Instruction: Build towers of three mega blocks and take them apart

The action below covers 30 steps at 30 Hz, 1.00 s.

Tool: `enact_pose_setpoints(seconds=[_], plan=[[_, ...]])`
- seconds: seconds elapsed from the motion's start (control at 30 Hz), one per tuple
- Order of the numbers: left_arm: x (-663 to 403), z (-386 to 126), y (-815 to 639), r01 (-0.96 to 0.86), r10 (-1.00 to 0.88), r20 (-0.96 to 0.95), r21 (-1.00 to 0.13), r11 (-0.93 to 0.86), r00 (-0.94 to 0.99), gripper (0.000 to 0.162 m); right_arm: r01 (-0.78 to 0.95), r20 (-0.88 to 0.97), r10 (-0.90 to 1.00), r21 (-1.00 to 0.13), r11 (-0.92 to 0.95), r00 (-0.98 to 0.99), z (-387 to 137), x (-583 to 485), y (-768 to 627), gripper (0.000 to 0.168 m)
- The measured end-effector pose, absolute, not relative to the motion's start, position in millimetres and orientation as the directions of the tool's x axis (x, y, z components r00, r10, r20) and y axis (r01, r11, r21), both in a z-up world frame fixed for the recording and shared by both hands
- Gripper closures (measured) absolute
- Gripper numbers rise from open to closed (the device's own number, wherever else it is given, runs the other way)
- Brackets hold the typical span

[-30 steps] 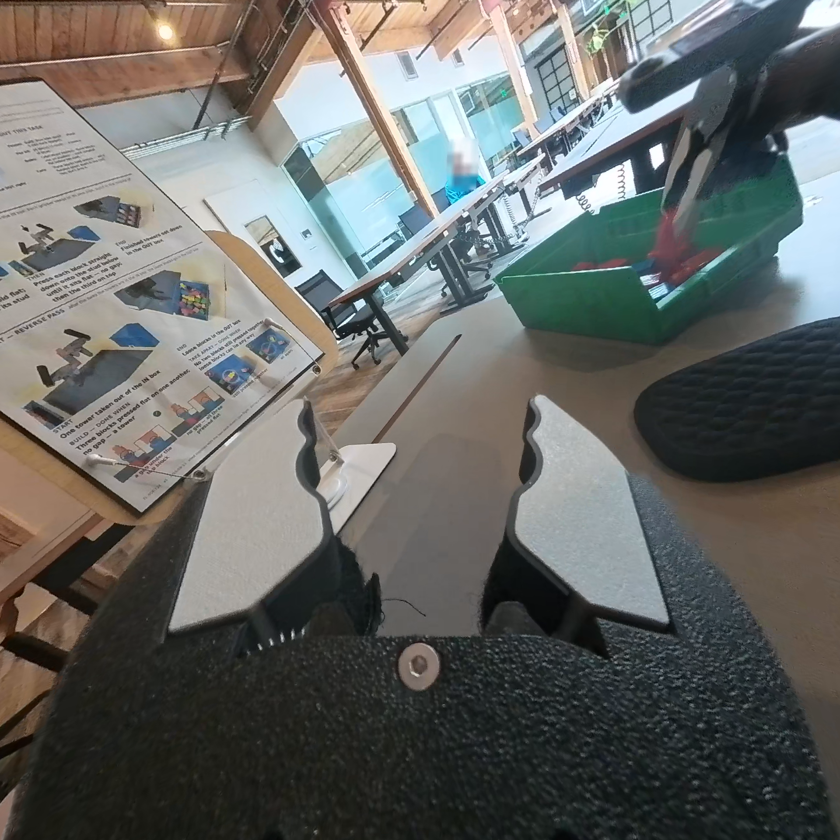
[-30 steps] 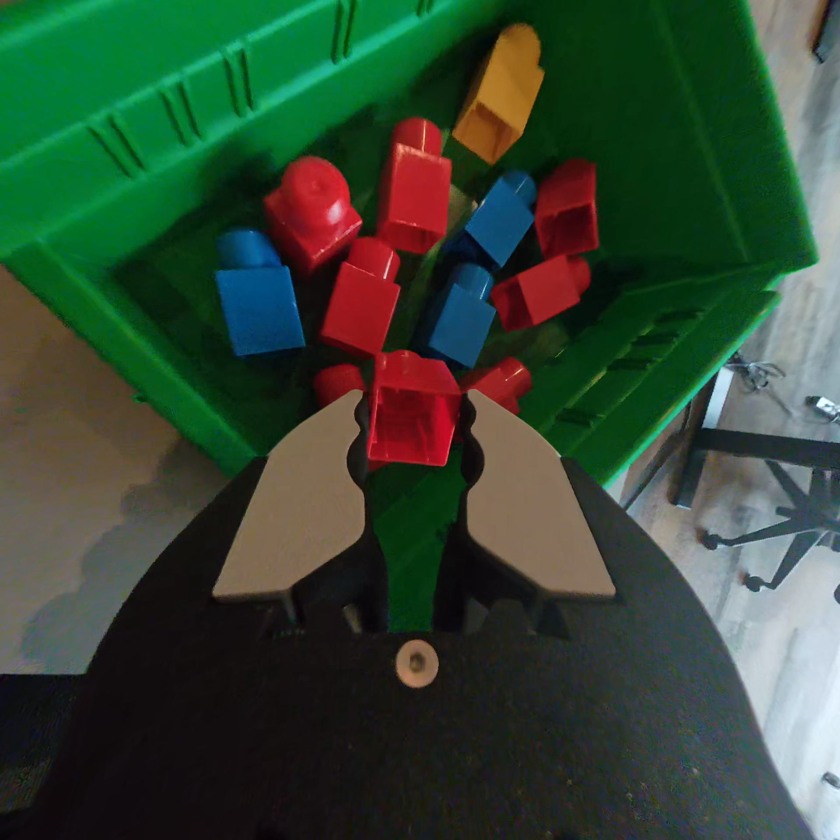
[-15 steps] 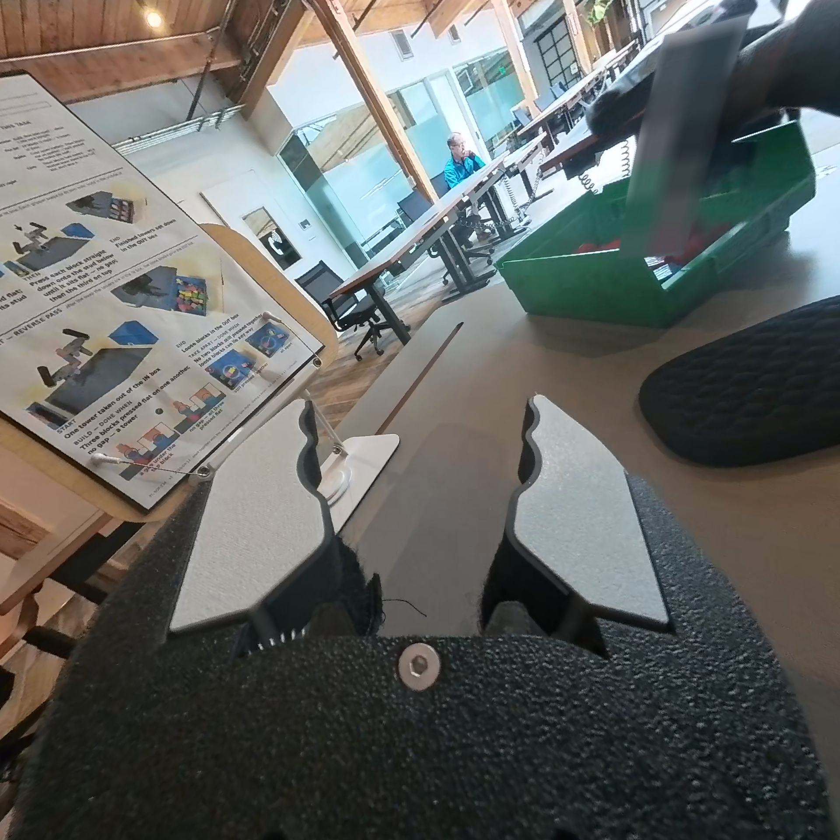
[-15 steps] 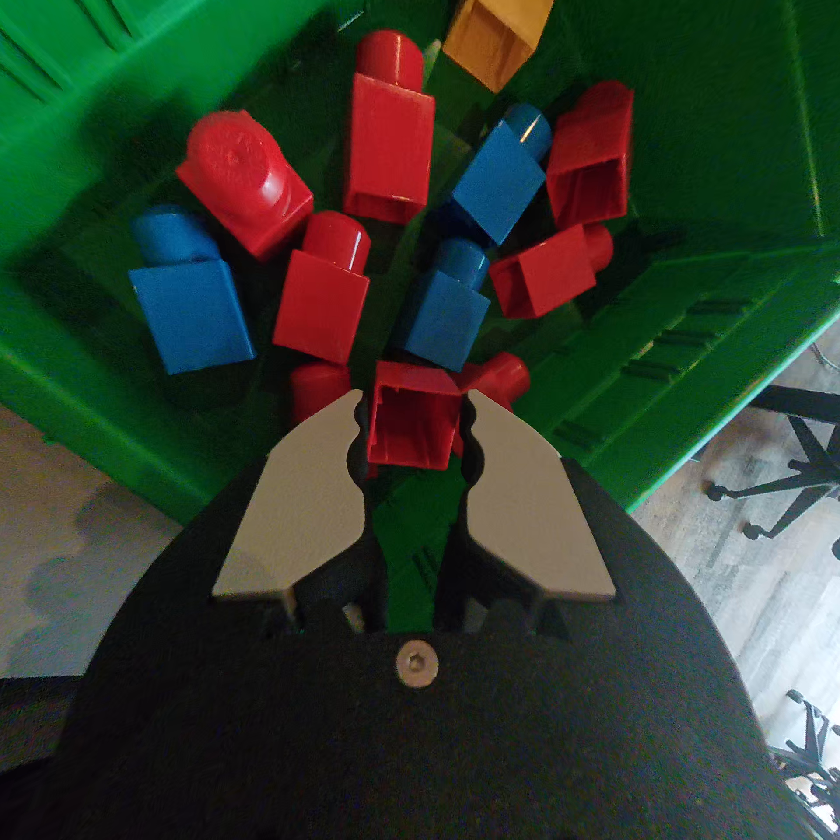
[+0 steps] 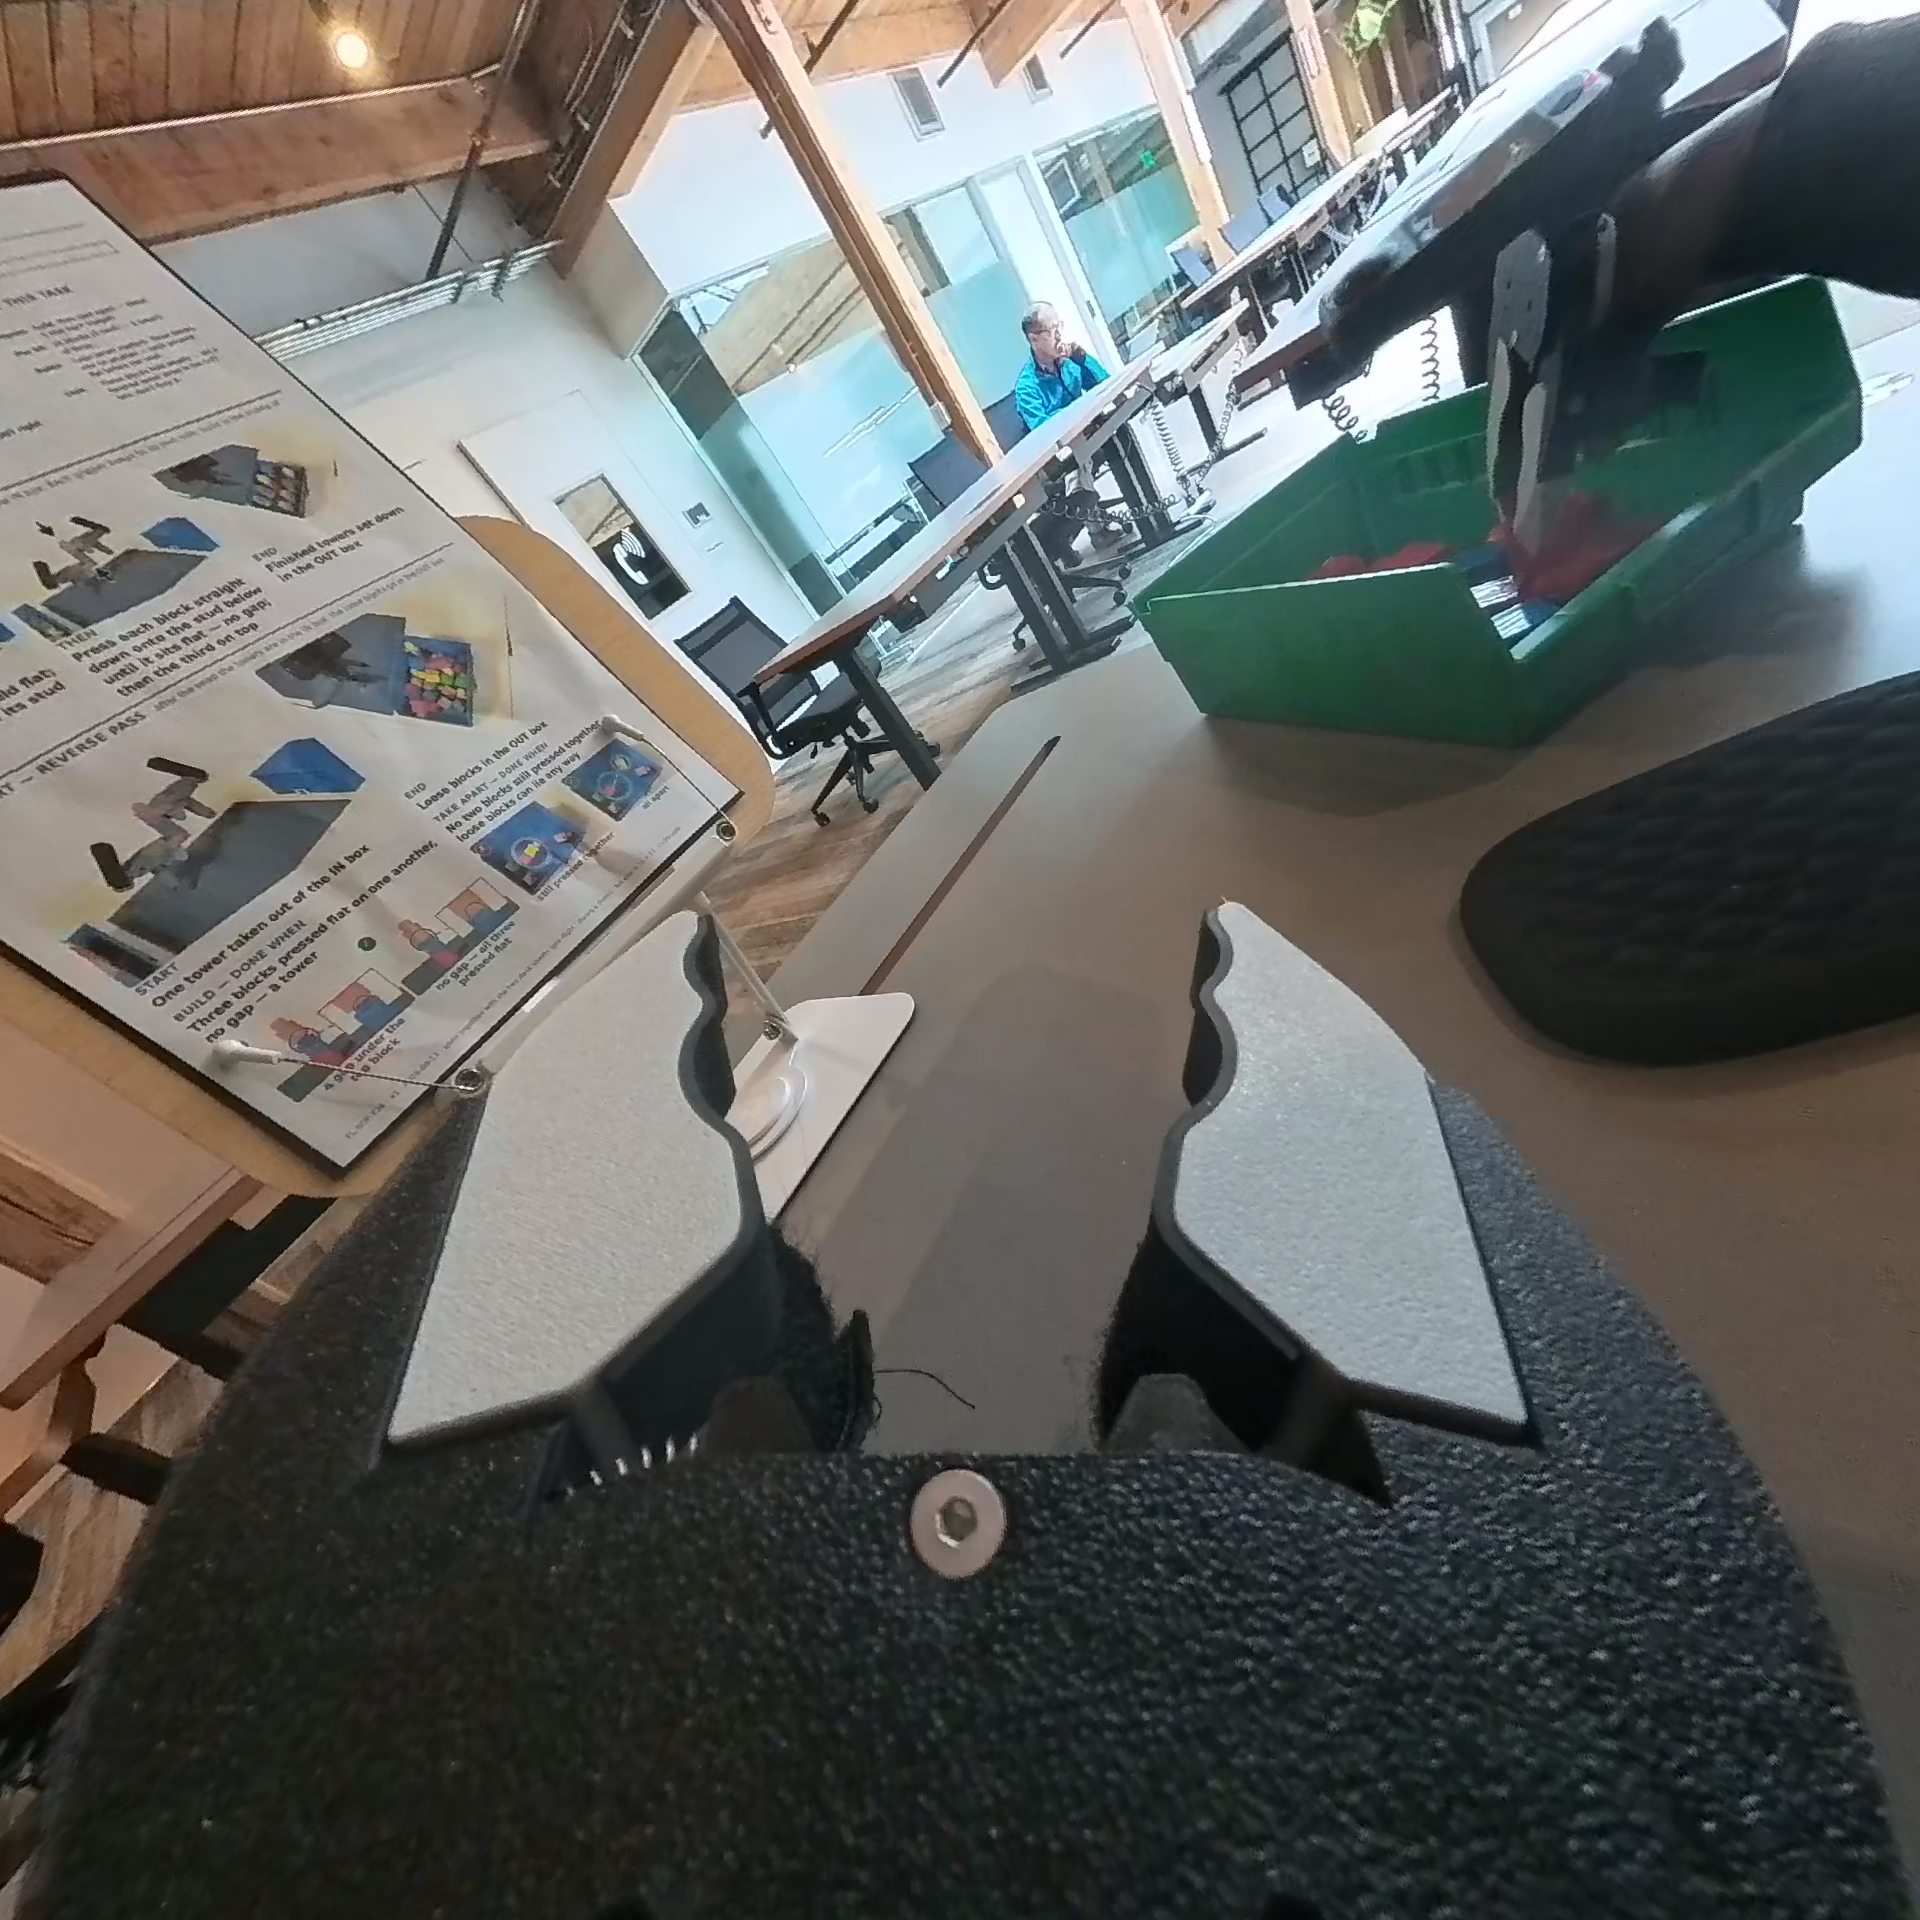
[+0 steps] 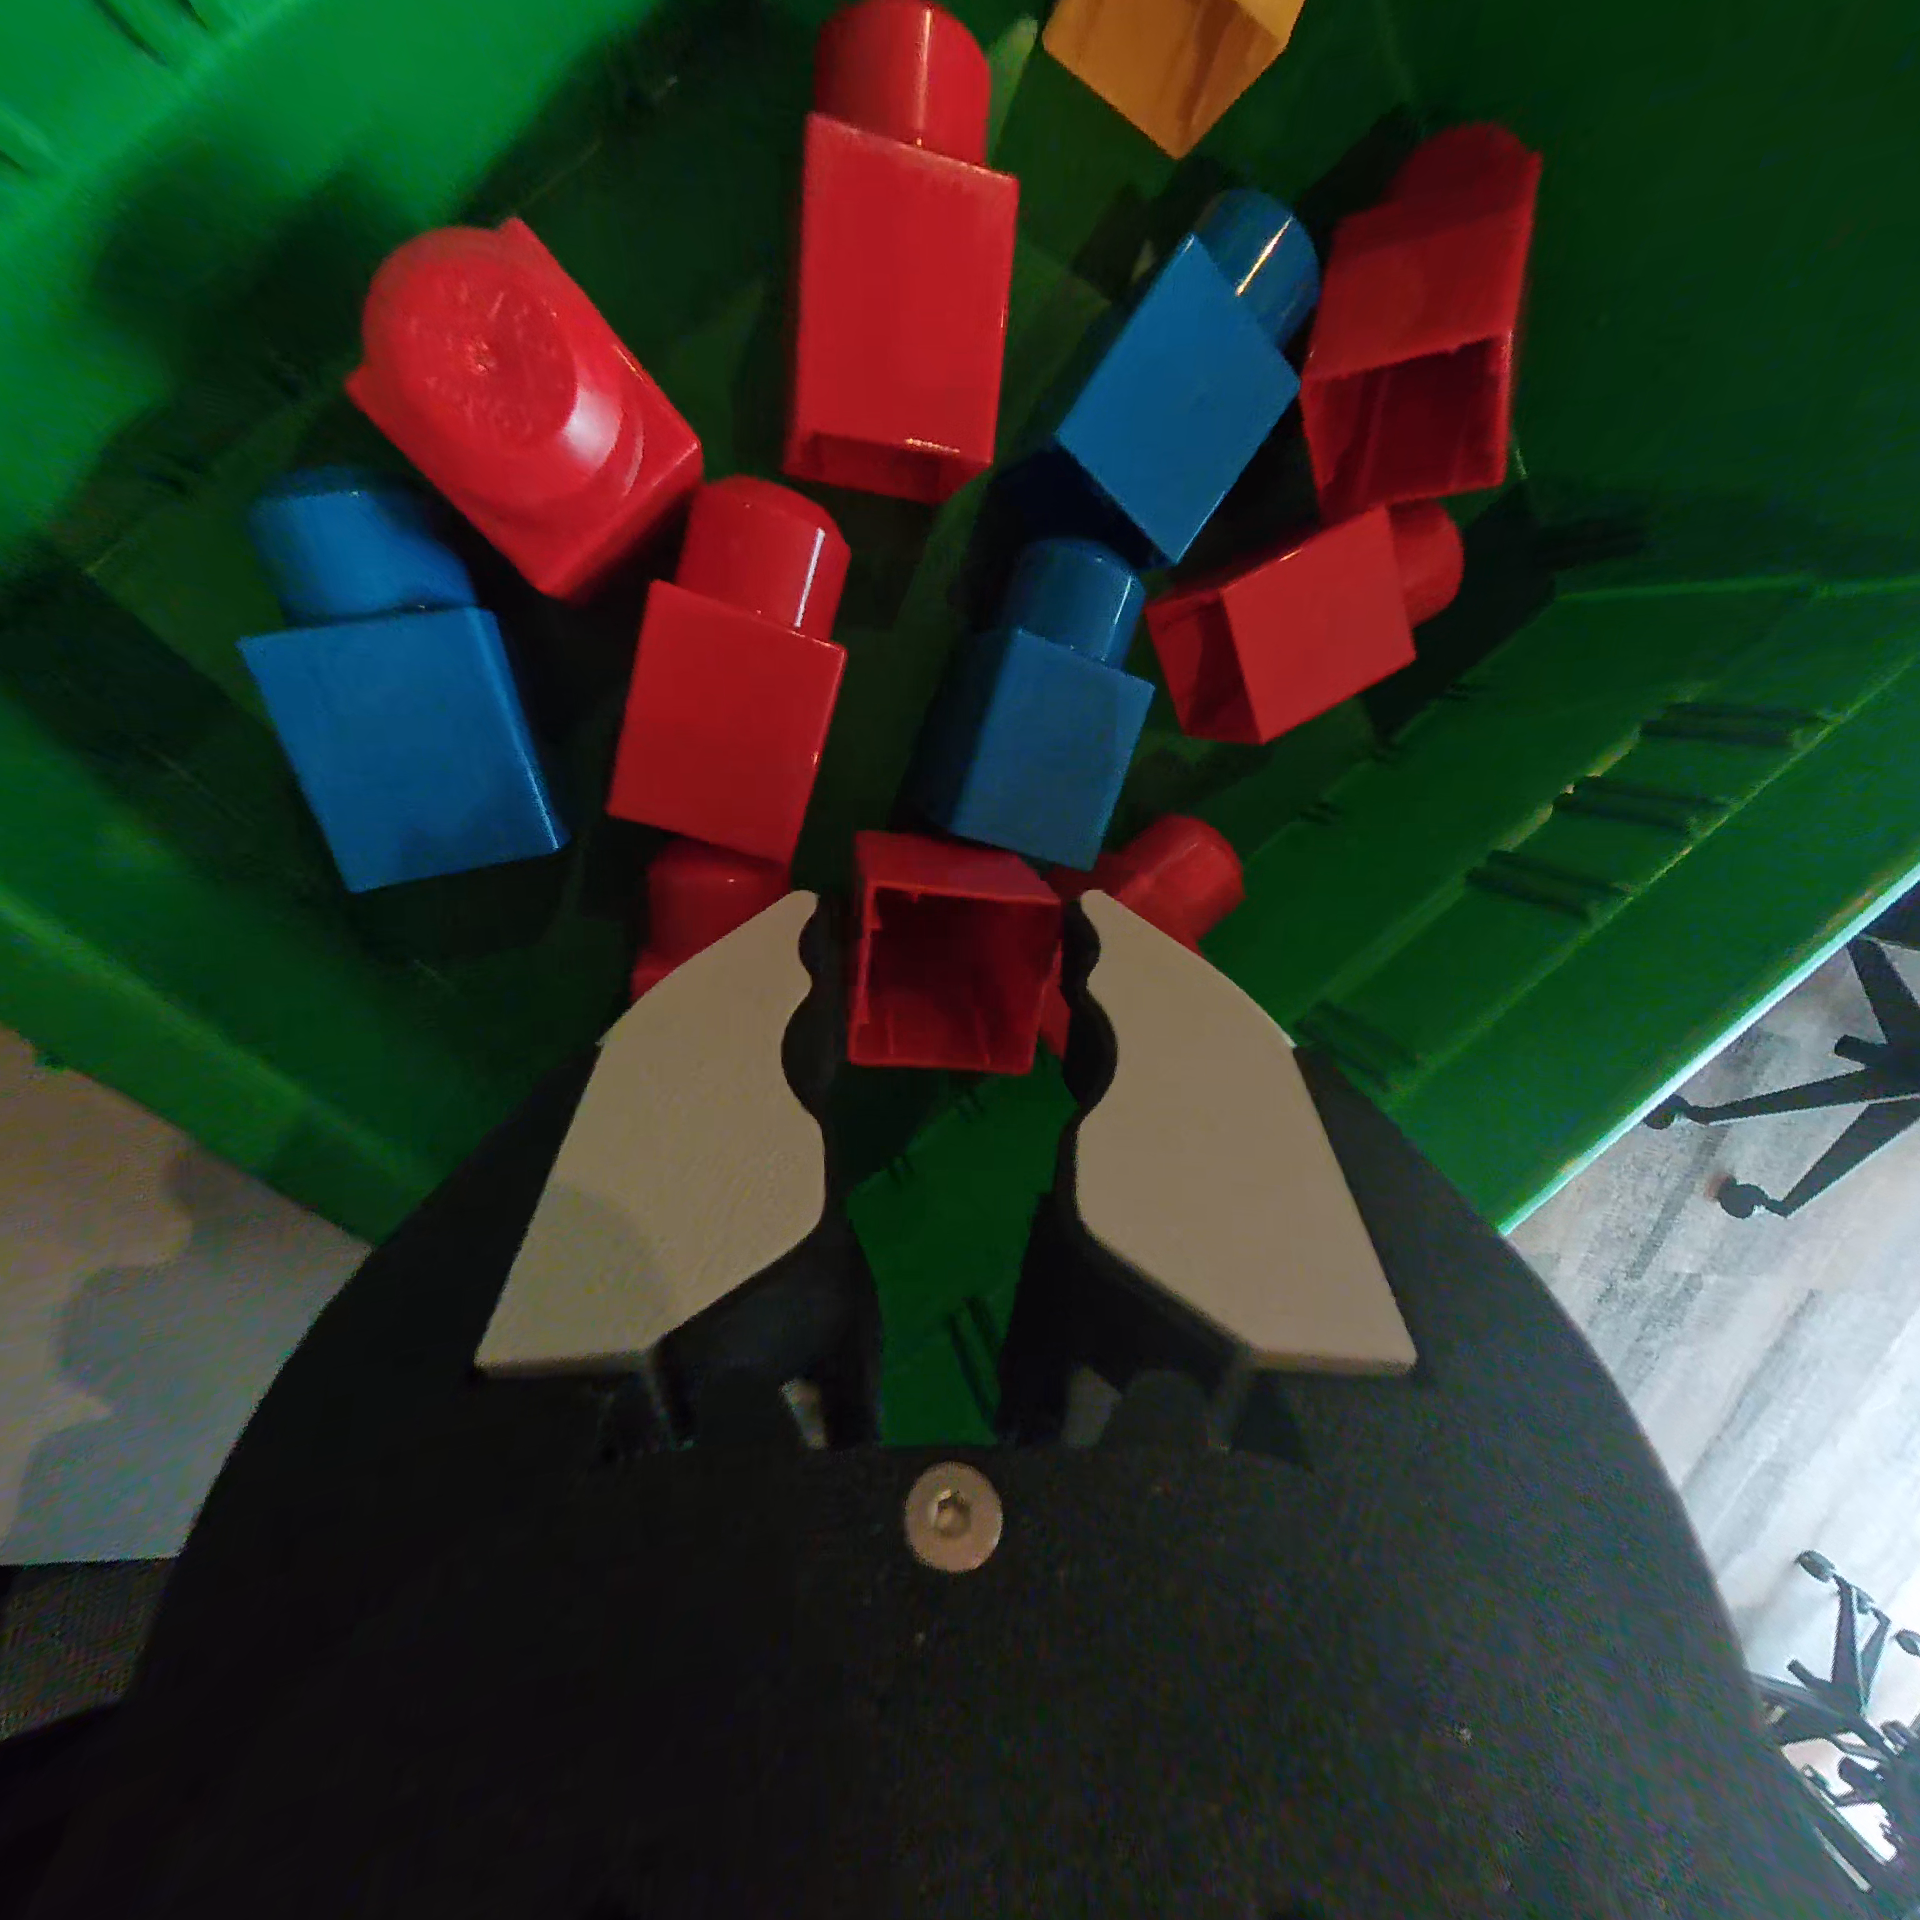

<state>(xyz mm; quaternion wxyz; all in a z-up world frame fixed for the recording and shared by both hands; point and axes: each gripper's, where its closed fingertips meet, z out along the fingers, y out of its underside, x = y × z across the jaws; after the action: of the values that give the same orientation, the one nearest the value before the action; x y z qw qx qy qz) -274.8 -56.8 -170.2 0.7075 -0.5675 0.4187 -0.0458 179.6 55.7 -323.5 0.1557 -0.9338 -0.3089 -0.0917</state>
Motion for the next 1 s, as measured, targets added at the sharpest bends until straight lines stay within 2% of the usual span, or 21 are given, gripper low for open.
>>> enact_pose_setpoints(seconds=[0.17, 0.3, 0.47, 0.57, 0.73, 1.0], plan=[[-274, -171, -56, -0.41, -0.544, -0.537, -0.844, 0.347, 0.645, 0.076, 0.601, 0.303, 0.522, -0.322, -0.732, 0.798, -310, 177, 59, 0.107], [-274, -172, -56, -0.411, -0.543, -0.536, -0.844, 0.345, 0.646, 0.076, 0.592, 0.367, 0.465, -0.496, -0.635, 0.806, -279, 167, 64, 0.085], [-274, -173, -55, -0.415, -0.541, -0.538, -0.843, 0.342, 0.646, 0.076, 0.489, 0.352, 0.405, -0.816, -0.309, 0.844, -216, 117, 61, 0.07], [-274, -172, -54, -0.411, -0.541, -0.532, -0.847, 0.337, 0.652, 0.076, 0.372, 0.289, 0.425, -0.92, -0.124, 0.858, -186, 81, 49, 0.067], [-275, -173, -52, -0.395, -0.547, -0.503, -0.864, 0.311, 0.67, 0.076, 0.24, 0.271, 0.489, -0.963, 0.126, 0.829, -155, 21, 33, 0.047], [-278, -170, -51, -0.373, -0.542, -0.47, -0.883, 0.285, 0.697, 0.076, 0.067, 0.284, 0.527, -0.917, 0.393, 0.801, -142, -64, 25, 0.044]])
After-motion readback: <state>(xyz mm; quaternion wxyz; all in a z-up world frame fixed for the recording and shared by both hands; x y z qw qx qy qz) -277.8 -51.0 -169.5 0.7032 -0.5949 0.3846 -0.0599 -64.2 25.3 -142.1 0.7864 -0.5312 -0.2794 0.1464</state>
